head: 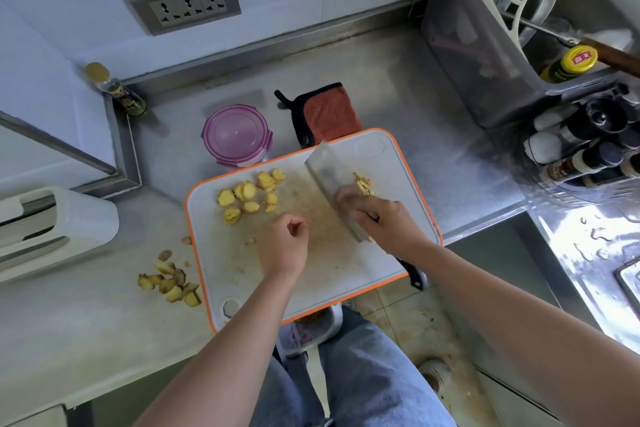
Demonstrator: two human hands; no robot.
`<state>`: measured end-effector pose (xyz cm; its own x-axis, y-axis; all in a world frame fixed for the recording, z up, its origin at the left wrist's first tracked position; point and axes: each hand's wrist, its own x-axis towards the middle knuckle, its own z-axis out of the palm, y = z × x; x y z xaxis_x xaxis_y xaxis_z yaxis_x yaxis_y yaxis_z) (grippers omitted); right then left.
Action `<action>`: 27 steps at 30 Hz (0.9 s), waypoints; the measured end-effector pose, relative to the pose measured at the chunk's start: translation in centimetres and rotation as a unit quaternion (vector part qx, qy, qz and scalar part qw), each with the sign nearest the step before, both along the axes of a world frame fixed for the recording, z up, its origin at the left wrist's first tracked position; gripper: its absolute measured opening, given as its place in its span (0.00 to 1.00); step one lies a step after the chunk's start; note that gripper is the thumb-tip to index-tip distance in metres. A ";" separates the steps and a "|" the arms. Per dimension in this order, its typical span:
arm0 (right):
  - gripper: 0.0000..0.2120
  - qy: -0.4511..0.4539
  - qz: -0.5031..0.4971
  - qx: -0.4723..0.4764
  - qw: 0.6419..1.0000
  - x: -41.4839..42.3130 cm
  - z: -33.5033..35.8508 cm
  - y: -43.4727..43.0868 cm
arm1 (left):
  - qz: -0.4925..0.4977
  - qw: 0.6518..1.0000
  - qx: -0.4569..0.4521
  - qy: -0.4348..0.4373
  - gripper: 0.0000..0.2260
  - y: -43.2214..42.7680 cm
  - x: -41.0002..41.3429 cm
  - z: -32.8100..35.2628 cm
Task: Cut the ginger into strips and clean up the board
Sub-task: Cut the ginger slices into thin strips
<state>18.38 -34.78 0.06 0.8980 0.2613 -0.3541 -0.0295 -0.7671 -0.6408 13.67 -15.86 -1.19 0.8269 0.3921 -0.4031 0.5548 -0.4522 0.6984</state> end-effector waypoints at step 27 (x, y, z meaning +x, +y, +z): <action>0.10 0.086 0.035 -0.011 0.996 1.7 1.2 -2.7 | 0.013 0.998 -0.026 0.062 0.07 1.4 0.1 0.1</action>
<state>20.04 -37.51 1.29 0.8031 0.3117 -0.5077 -0.0840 -0.7844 -0.6145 13.80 -14.48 -1.10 0.7594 0.3879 -0.5223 0.6493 -0.4011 0.6462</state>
